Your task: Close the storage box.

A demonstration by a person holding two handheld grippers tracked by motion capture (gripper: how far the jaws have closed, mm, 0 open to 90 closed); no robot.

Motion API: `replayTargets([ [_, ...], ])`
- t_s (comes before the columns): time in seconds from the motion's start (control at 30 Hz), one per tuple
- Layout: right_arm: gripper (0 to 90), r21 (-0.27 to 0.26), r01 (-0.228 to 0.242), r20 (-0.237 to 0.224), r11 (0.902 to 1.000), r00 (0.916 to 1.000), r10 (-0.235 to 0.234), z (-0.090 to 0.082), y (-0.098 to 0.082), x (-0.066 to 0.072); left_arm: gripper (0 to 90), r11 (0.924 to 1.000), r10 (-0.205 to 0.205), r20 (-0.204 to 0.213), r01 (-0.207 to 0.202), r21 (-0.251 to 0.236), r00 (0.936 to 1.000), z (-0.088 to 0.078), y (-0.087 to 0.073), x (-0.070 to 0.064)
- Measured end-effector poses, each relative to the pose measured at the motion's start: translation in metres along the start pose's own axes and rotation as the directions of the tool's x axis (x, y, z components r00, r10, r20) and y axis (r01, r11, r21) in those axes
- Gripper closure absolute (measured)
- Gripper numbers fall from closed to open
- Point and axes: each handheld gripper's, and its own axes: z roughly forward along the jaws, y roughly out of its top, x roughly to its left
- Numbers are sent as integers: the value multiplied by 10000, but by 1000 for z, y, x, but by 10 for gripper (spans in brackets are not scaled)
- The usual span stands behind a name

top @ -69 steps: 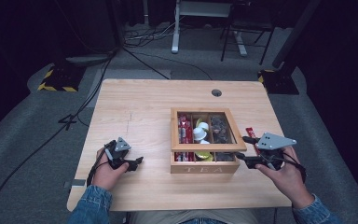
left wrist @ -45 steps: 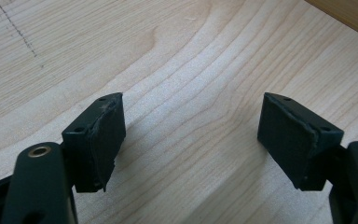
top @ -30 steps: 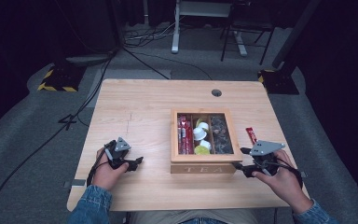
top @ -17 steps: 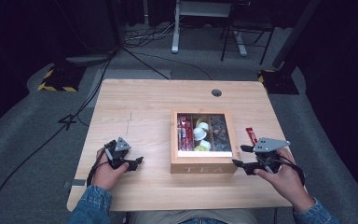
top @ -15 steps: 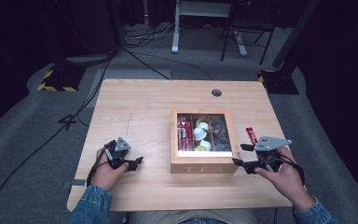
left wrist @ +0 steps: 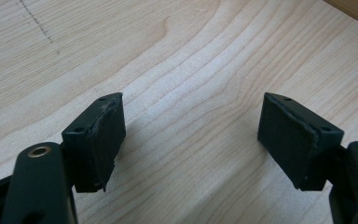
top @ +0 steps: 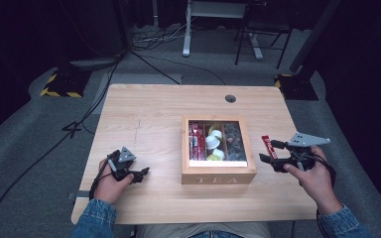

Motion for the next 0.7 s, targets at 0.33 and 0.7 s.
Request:
replayTargets([
  [0.33, 203, 529, -306, 429, 9981, 9987, 284, -19, -15, -29, 236, 10000, -8, -22, 8, -25, 10000, 0, -1, 1],
  [0.7, 189, 610, -997, 1273, 9931, 9877, 913, -33, -49, -52, 232, 10000, -30, 46, 30, -7, 10000, 0, -1, 1],
])
